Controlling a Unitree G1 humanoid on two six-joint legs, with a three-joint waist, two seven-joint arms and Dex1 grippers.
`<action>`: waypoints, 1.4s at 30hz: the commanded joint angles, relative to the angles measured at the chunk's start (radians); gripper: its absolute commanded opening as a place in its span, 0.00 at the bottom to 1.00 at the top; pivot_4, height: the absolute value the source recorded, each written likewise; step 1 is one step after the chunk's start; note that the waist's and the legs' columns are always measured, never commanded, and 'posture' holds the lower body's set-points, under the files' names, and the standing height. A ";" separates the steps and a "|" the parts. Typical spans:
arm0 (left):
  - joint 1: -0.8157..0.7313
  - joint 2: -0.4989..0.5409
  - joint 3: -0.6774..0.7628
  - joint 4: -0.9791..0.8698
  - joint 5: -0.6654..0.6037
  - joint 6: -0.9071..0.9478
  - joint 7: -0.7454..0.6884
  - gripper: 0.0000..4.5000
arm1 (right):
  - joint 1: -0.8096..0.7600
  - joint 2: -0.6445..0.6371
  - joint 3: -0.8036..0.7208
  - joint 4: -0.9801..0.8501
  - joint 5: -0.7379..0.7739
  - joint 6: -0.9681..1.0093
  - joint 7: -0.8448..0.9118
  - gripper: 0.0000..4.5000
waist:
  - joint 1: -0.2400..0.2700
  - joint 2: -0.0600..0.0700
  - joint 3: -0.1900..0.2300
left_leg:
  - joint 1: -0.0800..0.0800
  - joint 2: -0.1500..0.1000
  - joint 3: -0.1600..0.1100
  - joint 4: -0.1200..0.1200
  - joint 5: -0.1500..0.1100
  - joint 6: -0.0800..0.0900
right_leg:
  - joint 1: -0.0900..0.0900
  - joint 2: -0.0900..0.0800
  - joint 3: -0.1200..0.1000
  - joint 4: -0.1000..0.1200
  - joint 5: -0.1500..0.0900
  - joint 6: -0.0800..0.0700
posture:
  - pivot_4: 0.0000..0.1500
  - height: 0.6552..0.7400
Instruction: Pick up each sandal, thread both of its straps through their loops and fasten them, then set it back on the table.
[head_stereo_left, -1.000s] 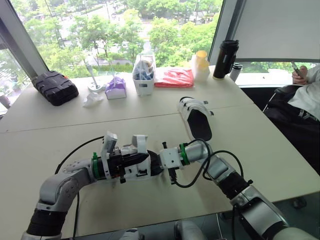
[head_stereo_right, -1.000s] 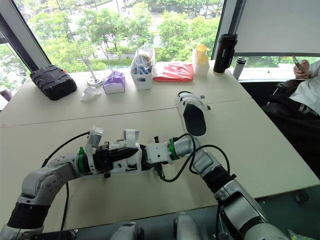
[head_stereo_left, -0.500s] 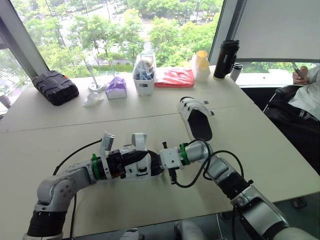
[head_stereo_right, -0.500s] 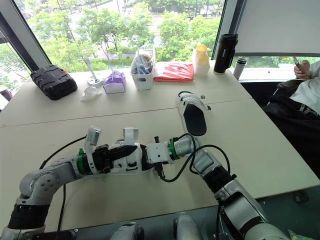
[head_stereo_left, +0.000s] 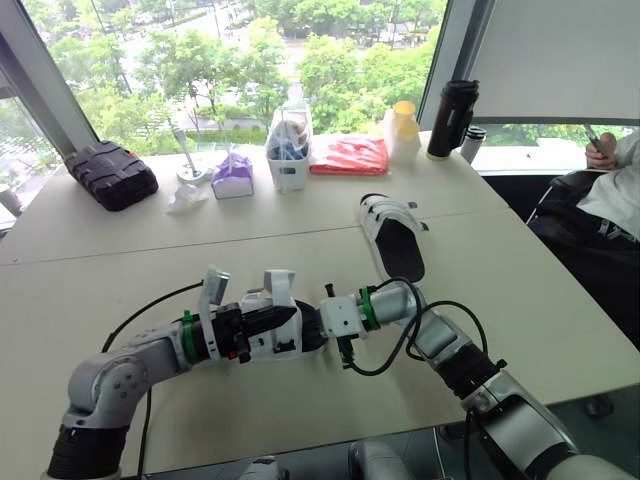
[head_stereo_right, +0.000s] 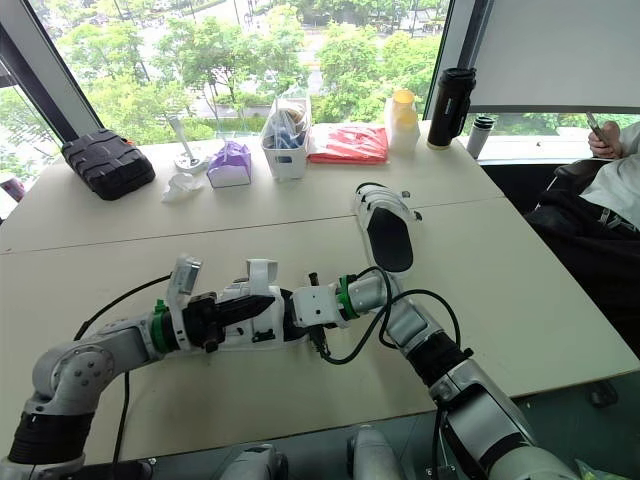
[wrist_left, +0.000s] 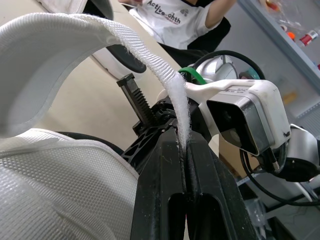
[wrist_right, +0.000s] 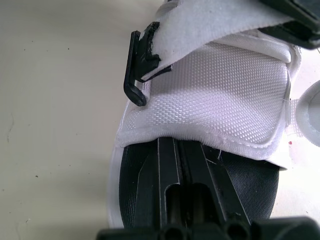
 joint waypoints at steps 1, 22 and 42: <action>0.005 0.016 -0.001 -0.011 0.021 -0.029 -0.025 0.01 | 0.015 -0.004 0.043 0.023 -0.045 0.014 0.010 0.00 | 0.000 0.000 0.000 | 0.000 0.000 0.000 0.000 0.000 0.000 | 0.000 0.000 0.000 0.000 0.000 0.000 | 1.00 1.00; 0.017 -0.013 -0.032 -0.001 0.042 -0.079 -0.080 0.01 | 0.016 -0.006 0.044 0.020 -0.048 0.014 0.008 0.00 | 0.002 0.000 0.000 | 0.000 0.000 0.000 0.000 0.000 0.000 | 0.000 0.000 0.000 0.000 -0.002 -0.002 | 1.00 1.00; 0.036 0.018 -0.091 0.095 0.200 -0.221 -0.205 0.01 | 0.015 -0.009 0.043 0.026 -0.059 0.003 0.006 0.00 | 0.003 0.000 0.000 | 0.000 0.000 0.000 0.000 0.000 0.000 | 0.000 0.000 0.000 0.000 -0.002 -0.003 | 1.00 1.00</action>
